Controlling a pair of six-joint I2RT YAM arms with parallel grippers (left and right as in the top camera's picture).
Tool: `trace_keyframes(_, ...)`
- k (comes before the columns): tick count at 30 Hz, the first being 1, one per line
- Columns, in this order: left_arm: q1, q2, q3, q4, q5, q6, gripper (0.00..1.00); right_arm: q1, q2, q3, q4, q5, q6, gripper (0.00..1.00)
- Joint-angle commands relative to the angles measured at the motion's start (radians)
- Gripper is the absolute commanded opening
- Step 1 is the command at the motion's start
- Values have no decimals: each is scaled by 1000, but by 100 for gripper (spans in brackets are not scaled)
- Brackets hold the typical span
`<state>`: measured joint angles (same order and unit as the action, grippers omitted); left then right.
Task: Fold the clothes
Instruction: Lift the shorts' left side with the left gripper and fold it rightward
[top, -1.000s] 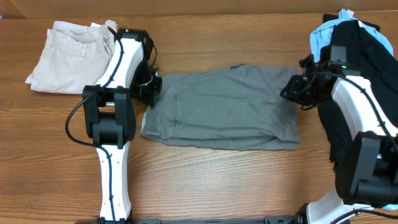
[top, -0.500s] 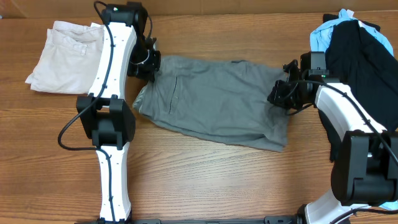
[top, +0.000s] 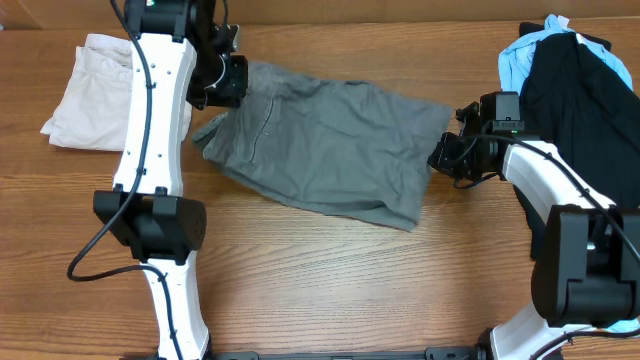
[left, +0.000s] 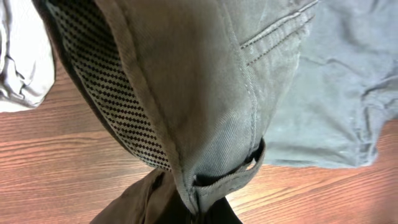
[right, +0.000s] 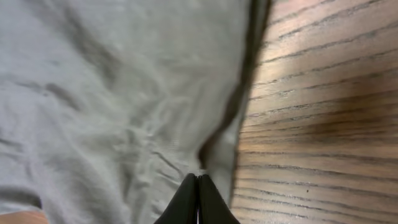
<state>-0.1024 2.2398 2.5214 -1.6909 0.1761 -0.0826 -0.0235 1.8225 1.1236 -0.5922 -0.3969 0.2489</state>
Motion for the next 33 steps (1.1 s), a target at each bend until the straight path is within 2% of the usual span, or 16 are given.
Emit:
trace_keyframes(1, 7, -42, 27, 1, 36, -34, 4, 16, 50, -6, 13, -17, 15, 4)
trace_keyframes(8, -43, -42, 26, 37, 35, -39, 4, 46, 109, -6, 57, -17, 60, 4)
trace_keyframes(21, -249, -19, 24, 236, 35, -130, 4, 45, 123, -6, 52, -16, 66, 4)
trace_keyframes(28, -376, 84, 24, 321, 37, -170, 4, 45, 123, -6, 49, -16, 66, 4)
trace_keyframes(33, -433, 154, 24, 372, 96, -178, 4, 45, 123, -6, 49, -16, 66, 4)
